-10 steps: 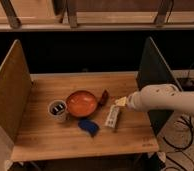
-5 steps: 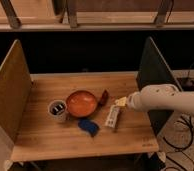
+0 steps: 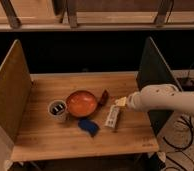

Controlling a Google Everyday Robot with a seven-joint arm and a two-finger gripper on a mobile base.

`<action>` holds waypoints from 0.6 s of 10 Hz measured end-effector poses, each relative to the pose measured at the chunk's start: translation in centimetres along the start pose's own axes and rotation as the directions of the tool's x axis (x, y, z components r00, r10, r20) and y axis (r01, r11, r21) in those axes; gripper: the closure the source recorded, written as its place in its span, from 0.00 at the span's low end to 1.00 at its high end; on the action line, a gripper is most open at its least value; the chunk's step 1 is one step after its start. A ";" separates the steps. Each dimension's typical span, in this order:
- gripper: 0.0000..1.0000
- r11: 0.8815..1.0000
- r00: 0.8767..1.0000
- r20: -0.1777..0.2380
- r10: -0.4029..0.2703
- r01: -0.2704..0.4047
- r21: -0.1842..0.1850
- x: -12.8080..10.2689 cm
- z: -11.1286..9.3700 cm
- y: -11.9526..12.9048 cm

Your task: Place the pepper in the ceramic bowl

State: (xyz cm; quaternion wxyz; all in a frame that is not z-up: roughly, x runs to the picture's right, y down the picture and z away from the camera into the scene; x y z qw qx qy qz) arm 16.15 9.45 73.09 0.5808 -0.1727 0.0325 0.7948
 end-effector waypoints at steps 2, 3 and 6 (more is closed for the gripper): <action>0.41 1.000 1.000 0.000 0.000 0.000 0.000 0.0 0.0 0.0; 0.41 1.000 1.000 0.000 0.000 0.000 0.000 0.0 0.0 0.0; 0.41 0.999 0.999 0.014 -0.036 0.036 0.021 -1.6 0.5 0.3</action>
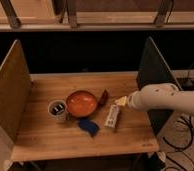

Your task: Place the pepper in the ceramic bowl

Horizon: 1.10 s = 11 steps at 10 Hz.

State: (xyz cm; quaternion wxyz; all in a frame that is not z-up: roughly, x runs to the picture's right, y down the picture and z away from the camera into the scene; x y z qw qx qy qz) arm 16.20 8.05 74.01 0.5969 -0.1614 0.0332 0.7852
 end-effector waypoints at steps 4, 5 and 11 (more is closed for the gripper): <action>0.41 0.996 0.997 -0.026 -0.074 0.075 0.049 -4.3 4.1 3.0; 0.41 0.994 0.995 -0.038 -0.087 0.090 0.062 -5.0 5.3 3.8; 0.41 0.991 0.994 -0.073 -0.085 0.092 0.095 -7.0 9.5 5.0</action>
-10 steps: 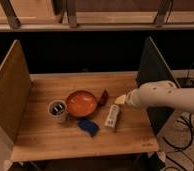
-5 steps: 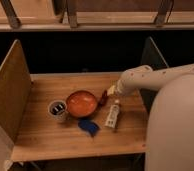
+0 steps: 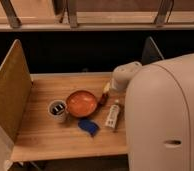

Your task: Place the pepper in the ceramic bowl

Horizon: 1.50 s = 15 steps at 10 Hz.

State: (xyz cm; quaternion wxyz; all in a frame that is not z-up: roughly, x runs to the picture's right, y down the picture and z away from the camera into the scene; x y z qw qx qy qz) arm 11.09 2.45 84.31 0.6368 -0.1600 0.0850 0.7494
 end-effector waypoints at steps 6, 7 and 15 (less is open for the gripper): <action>0.41 0.999 1.000 0.019 -0.001 0.001 0.039 -1.0 0.6 -0.8; 0.41 0.999 1.000 0.011 -0.005 0.004 0.040 -0.9 1.3 -0.4; 0.41 1.000 0.995 -0.094 0.021 -0.019 0.023 0.0 8.9 1.4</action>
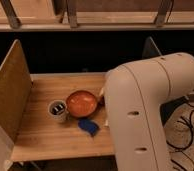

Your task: Place the pepper in the ceramic bowl

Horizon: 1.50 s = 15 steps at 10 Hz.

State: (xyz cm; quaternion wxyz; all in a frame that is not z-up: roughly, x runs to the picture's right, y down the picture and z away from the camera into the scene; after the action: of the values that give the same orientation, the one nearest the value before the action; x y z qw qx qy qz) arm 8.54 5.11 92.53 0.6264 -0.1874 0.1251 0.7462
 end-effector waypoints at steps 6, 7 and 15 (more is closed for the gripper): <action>0.41 1.000 0.999 -0.054 0.000 0.000 0.004 -0.5 2.8 0.2; 0.41 1.000 0.998 -0.065 0.011 -0.011 0.008 -0.4 3.2 -0.2; 1.00 1.000 0.997 -0.074 0.026 -0.027 -0.006 -1.4 3.9 -0.9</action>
State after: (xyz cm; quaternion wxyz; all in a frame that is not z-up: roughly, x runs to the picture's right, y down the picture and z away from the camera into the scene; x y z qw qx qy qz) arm 9.12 5.65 96.68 0.6109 -0.2153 0.1480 0.7474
